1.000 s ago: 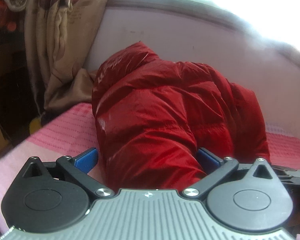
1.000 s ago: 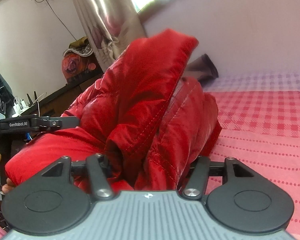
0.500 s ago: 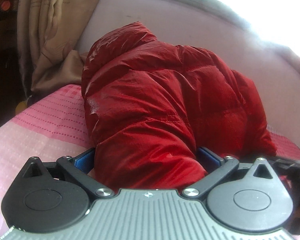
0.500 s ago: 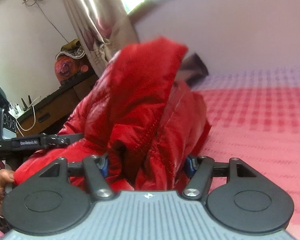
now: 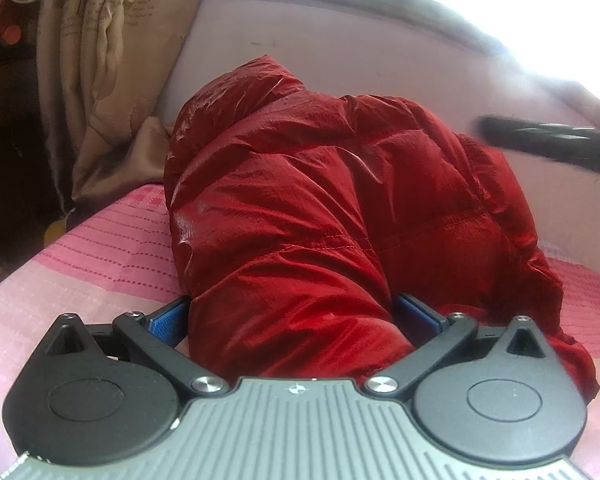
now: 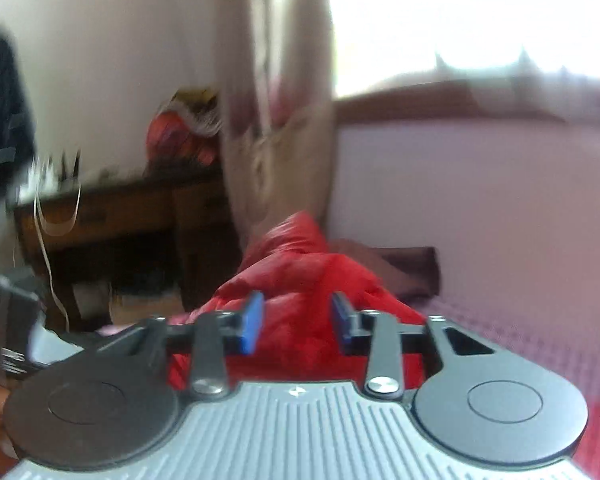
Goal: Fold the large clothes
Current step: 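Open the right gripper and release the jacket while the left gripper holds it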
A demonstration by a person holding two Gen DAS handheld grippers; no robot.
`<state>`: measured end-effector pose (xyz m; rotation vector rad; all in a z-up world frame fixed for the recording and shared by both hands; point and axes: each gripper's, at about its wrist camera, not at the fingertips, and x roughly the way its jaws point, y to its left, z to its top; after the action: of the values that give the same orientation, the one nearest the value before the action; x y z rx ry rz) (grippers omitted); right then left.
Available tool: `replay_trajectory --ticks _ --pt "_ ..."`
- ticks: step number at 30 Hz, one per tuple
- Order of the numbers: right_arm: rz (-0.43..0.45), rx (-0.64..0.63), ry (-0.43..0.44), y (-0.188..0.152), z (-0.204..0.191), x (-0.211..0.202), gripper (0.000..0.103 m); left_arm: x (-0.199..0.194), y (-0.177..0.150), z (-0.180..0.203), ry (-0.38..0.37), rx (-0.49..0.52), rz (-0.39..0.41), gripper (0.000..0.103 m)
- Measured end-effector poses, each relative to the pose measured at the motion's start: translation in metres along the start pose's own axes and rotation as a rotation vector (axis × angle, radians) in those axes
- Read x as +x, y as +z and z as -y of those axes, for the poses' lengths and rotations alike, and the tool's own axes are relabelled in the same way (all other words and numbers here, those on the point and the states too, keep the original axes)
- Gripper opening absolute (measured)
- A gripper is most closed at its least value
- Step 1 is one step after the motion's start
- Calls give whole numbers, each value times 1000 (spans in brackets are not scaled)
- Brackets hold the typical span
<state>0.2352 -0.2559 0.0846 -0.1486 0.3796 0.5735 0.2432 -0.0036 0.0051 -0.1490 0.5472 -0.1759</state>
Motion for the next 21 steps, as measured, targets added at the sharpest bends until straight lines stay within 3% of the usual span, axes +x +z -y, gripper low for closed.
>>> replay_trajectory --ticks 2,5,10,21 --pt "-65 -42 -18 2 -8 31 28 -1 -1 0 6 2 5 103" --pt "-149 -52 -115 -8 -3 66 25 -2 -1 1 9 -3 8 103" --pt "-210 38 -143 -32 14 82 24 -2 -1 5 0 2 0 103" --pt "-150 200 -155 -73 40 90 23 4 1 10 -10 32 10 103"
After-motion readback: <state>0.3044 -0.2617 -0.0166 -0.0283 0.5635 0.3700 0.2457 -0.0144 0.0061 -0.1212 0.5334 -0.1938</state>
